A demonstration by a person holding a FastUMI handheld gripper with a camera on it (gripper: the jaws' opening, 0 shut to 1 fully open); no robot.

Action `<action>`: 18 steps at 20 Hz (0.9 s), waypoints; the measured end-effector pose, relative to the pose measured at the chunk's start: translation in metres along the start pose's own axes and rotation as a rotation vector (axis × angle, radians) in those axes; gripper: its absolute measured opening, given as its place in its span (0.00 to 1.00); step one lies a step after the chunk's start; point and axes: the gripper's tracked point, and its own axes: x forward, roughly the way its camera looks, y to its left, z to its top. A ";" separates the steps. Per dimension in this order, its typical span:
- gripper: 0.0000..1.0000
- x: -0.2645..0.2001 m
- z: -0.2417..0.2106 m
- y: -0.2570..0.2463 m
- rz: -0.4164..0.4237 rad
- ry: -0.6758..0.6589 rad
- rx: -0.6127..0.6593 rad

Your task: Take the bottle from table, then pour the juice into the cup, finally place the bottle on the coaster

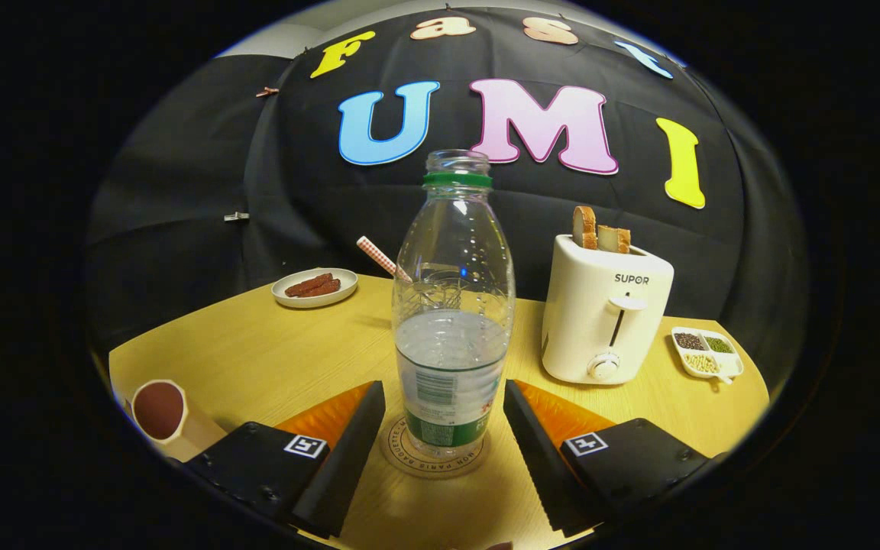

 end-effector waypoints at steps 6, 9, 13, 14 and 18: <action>0.96 -0.047 -0.009 -0.012 0.005 0.042 -0.010; 0.96 -0.085 0.005 -0.019 -0.001 0.033 -0.009; 0.96 -0.134 0.035 -0.022 -0.027 0.000 -0.001; 0.96 -0.145 0.045 -0.021 -0.032 -0.009 0.000; 0.96 -0.188 0.089 -0.018 -0.056 -0.053 0.026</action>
